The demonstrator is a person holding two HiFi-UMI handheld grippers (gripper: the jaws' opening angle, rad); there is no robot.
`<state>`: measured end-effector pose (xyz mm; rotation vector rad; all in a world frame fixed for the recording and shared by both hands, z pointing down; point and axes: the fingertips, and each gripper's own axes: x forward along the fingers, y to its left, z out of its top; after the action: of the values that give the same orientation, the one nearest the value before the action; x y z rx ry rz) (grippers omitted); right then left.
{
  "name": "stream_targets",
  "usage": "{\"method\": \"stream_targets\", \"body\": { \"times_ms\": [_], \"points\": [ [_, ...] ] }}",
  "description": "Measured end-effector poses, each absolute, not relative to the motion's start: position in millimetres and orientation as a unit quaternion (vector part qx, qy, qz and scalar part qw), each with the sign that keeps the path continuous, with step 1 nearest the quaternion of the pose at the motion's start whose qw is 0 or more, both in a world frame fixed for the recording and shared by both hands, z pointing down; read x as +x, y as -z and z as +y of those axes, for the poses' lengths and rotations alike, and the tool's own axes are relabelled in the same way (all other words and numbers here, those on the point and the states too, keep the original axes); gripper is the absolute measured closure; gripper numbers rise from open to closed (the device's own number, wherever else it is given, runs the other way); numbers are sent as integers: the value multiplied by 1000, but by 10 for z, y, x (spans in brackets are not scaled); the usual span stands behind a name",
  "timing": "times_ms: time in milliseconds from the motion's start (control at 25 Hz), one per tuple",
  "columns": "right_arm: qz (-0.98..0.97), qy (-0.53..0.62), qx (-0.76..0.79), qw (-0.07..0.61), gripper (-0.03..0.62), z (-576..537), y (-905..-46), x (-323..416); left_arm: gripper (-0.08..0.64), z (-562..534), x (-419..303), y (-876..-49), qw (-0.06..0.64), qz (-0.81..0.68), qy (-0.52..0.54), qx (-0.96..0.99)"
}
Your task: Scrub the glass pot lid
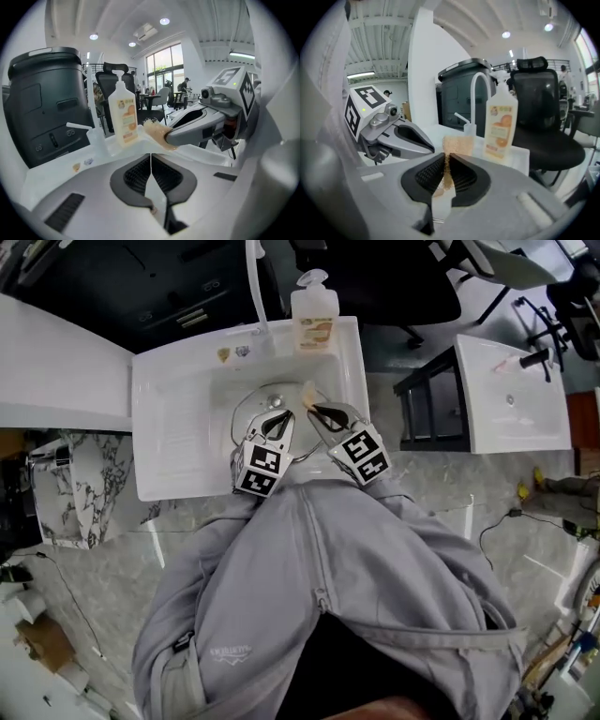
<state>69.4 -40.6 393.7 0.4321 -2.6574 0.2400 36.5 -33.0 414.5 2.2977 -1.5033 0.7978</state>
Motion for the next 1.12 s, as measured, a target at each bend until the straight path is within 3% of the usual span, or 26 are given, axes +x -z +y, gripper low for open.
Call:
{"method": "stream_targets", "body": {
  "times_ms": [240, 440, 480, 520, 560, 840, 1120],
  "points": [
    [-957, -81, 210, 184, 563, -613, -3863, 1166, 551, -414, 934, -4149, 127, -467, -248, 839],
    [-953, -84, 231, 179, 563, -651, -3889, 1556, 548, -403, 1155, -4415, 184, -452, -266, 831],
    [-952, -85, 236, 178, 563, -660, -3894, 1629, 523, -395, 1199, -4482, 194, -446, -272, 831],
    [-951, -85, 240, 176, 563, -669, -3898, 1700, 435, -385, 1244, -4557, 204, -437, -280, 830],
    [-950, -86, 245, 174, 563, -677, -3901, 1767, 393, -370, 1282, -4639, 214, -429, -290, 828],
    [-942, -96, 277, 166, 563, -702, -3939, 2180, 333, -190, 1367, -5302, 280, -381, -417, 776],
    [-933, -96, 309, 160, 563, -720, -3989, 2493, 331, -246, 1481, -5687, 277, -365, -492, 741]
  ]
}}
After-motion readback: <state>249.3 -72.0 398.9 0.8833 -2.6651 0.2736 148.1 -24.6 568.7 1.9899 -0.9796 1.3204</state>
